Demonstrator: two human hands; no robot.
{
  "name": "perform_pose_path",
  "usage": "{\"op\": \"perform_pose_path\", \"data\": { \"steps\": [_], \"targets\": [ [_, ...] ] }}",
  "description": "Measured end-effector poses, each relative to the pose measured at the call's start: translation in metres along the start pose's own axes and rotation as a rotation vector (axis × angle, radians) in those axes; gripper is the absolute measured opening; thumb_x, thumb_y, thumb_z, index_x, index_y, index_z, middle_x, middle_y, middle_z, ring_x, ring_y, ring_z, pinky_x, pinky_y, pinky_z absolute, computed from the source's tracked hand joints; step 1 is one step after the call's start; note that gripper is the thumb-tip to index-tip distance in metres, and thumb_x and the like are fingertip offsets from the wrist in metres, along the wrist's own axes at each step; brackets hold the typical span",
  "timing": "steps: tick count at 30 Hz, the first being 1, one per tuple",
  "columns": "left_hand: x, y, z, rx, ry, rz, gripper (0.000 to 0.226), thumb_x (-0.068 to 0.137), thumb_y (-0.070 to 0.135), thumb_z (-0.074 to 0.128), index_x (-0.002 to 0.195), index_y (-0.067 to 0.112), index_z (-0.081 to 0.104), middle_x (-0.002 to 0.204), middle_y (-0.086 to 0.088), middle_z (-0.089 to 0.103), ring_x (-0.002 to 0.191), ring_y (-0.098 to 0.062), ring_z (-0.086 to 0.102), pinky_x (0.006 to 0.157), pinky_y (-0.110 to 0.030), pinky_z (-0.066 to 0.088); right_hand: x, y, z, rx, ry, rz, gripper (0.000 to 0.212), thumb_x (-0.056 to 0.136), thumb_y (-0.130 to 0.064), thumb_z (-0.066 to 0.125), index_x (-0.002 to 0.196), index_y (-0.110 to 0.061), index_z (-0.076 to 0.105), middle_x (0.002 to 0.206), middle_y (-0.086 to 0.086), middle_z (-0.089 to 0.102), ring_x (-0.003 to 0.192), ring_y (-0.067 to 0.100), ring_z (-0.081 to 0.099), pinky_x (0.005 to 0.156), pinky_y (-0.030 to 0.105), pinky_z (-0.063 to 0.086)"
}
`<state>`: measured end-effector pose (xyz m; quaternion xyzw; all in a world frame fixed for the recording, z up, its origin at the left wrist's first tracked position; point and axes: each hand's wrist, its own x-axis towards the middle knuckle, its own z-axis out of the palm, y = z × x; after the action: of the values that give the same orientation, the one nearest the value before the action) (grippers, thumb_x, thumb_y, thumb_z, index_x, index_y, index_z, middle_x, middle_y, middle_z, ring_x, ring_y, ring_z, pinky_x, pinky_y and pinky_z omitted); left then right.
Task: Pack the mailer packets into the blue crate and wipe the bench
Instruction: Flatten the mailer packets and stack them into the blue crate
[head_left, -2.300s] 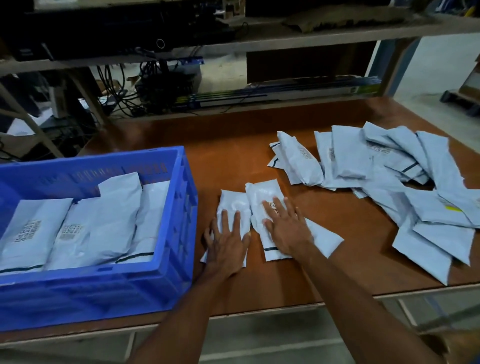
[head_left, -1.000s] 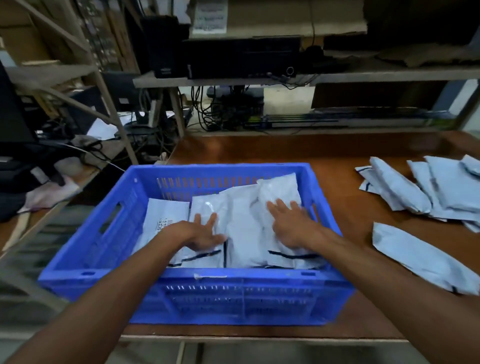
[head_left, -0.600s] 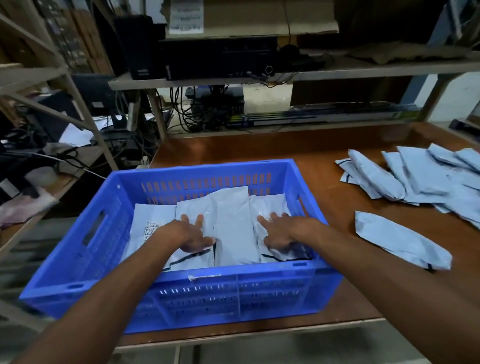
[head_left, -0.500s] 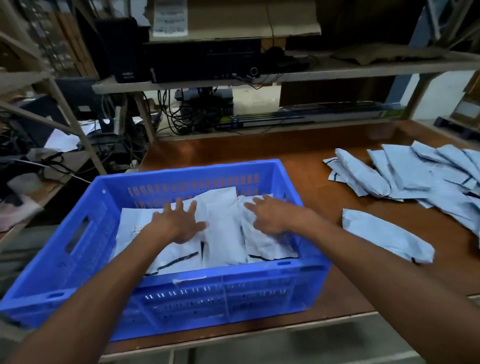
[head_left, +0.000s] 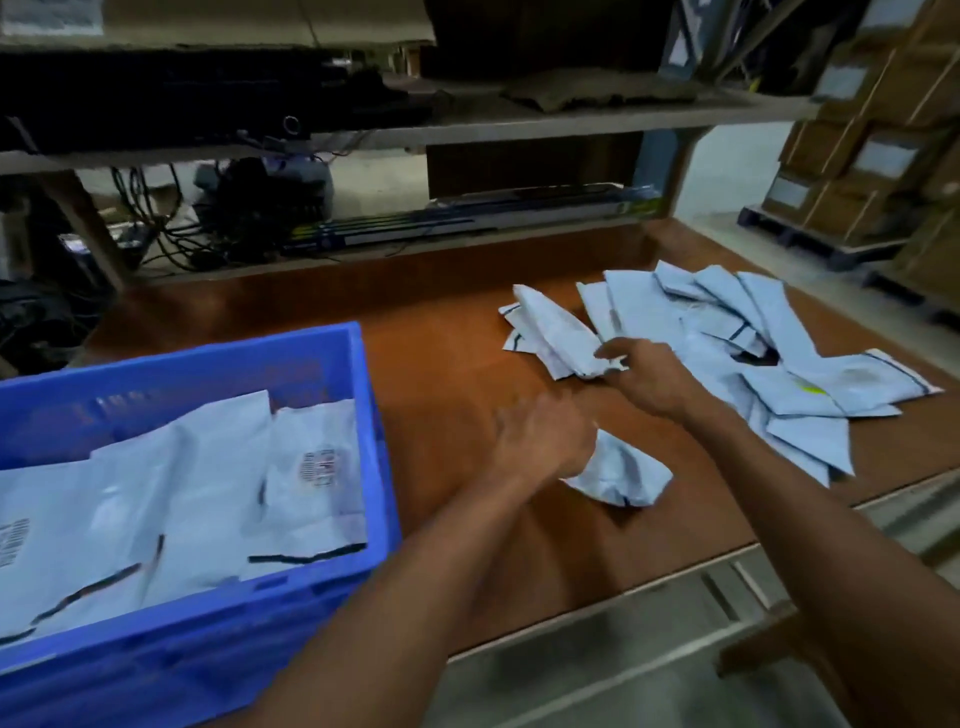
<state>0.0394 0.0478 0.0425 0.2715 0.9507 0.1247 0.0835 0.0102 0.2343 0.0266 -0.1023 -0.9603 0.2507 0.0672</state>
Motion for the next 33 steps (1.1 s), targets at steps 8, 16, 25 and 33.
{"op": "perform_pose_path", "data": {
  "steps": [8, 16, 25, 33],
  "targets": [
    [0.112, 0.04, 0.13, -0.174, 0.015, -0.487, 0.062, 0.095, 0.053, 0.027, 0.133, 0.015, 0.057, 0.138, -0.026, 0.052, 0.128, -0.05, 0.047, 0.108, -0.066, 0.03, 0.02, 0.097, 0.02, 0.003, -0.065, 0.019, 0.041, 0.081, -0.021, 0.056, 0.121, -0.026, 0.064, 0.119, 0.004, 0.069, 0.107, 0.022, 0.063, 0.092, 0.032, 0.049],
    [0.089, -0.015, 0.168, 0.007, 0.063, -0.387, 0.107, 0.078, 0.088, 0.017, 0.158, 0.019, 0.001, 0.165, -0.012, -0.002, 0.152, -0.032, -0.005, 0.12, -0.047, -0.008, 0.121, 0.054, 0.059, -0.238, -0.045, -0.233, 0.057, 0.099, -0.037, 0.053, 0.151, -0.024, 0.032, 0.16, 0.006, 0.03, 0.143, 0.033, 0.033, 0.113, 0.05, 0.031],
    [0.068, -0.086, 0.16, 0.106, 0.07, -0.2, 0.094, 0.082, 0.085, 0.01, 0.156, 0.031, -0.014, 0.164, 0.004, -0.016, 0.15, -0.015, -0.018, 0.12, -0.054, -0.003, 0.095, 0.063, 0.111, -0.546, -0.202, -0.242, 0.065, 0.098, -0.018, 0.046, 0.155, -0.025, 0.014, 0.162, 0.009, 0.02, 0.142, 0.038, 0.027, 0.113, 0.056, 0.027],
    [0.068, -0.113, 0.109, 0.097, -0.149, -0.141, 0.081, 0.088, 0.08, 0.018, 0.157, 0.039, 0.005, 0.165, 0.013, -0.004, 0.151, -0.016, -0.012, 0.118, -0.056, -0.009, -0.034, 0.049, 0.085, -0.366, -0.282, -0.213, 0.051, 0.101, -0.054, 0.031, 0.144, -0.028, 0.041, 0.153, 0.006, 0.04, 0.136, 0.035, 0.039, 0.108, 0.048, 0.038]
  ]
}}
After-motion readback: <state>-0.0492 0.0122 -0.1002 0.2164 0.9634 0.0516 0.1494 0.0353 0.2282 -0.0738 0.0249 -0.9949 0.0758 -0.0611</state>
